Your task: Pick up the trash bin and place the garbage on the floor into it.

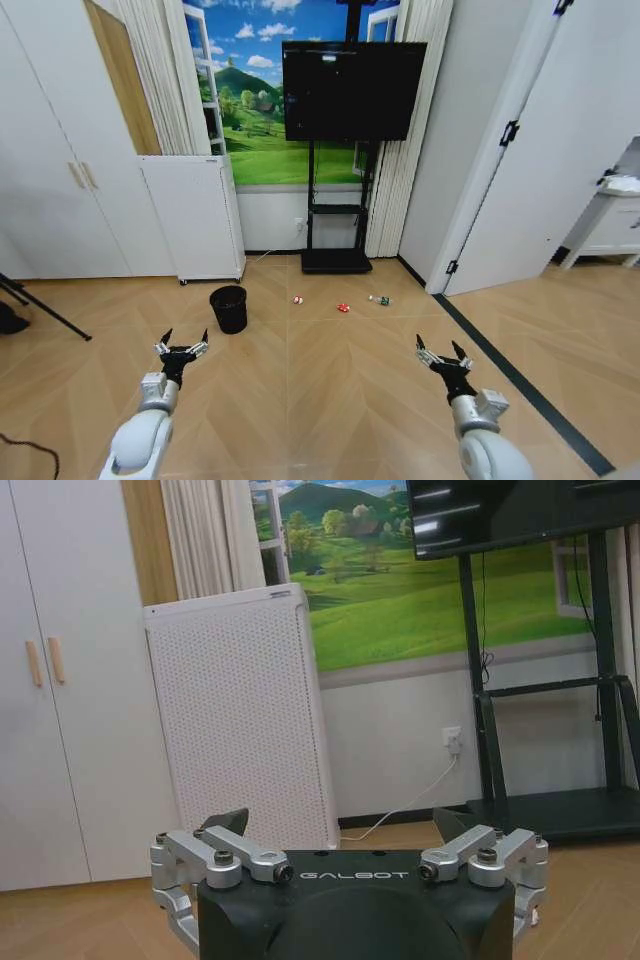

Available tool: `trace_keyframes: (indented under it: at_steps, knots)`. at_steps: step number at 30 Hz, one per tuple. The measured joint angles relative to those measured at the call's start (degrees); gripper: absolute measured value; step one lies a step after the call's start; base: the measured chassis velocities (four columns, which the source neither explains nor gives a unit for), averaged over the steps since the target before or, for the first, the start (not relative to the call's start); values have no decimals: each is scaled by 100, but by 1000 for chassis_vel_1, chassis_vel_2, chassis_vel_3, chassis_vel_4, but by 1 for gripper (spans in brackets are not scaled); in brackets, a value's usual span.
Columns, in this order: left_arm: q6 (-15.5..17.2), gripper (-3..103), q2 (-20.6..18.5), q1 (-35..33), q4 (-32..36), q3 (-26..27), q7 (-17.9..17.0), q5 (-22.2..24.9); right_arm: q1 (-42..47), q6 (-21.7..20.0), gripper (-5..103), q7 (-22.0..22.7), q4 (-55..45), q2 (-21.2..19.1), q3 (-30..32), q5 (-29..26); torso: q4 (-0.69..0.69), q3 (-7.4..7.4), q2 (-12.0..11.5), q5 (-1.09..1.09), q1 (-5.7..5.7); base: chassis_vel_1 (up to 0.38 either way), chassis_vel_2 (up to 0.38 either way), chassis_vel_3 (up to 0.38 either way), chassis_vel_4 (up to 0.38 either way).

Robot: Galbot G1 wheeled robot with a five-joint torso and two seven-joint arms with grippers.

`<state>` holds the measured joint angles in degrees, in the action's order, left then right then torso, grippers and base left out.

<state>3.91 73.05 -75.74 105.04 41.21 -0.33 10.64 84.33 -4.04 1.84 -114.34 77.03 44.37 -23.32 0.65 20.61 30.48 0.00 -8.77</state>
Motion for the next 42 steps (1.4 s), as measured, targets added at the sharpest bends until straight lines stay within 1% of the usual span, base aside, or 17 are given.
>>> trace_keyframes:
  at_steps: [10,20,31,35,42]
  knots:
    - [29,100,-6,-11,-22,-9,-28,-51,30,116,100,-110,7,-1,44,44,0,0,0,0,0,0,0,0,0]
    - [31,100,-43,-21,-14,12,-33,-33,35,89,100,-113,51,30,22,104,0,0,0,0,0,0,0,0,0]
    - [31,100,1,-42,-20,-8,-38,-43,7,62,100,-116,167,14,32,156,0,0,0,0,1,0,0,0,0]
    - [19,100,15,-82,-21,13,-39,-51,8,62,100,-111,171,14,14,156,0,0,1,0,2,-56,46,80,-74]
    - [10,100,16,-57,-33,24,-38,-49,3,60,100,-121,168,9,9,150,0,0,0,2,1,-196,195,184,-193]
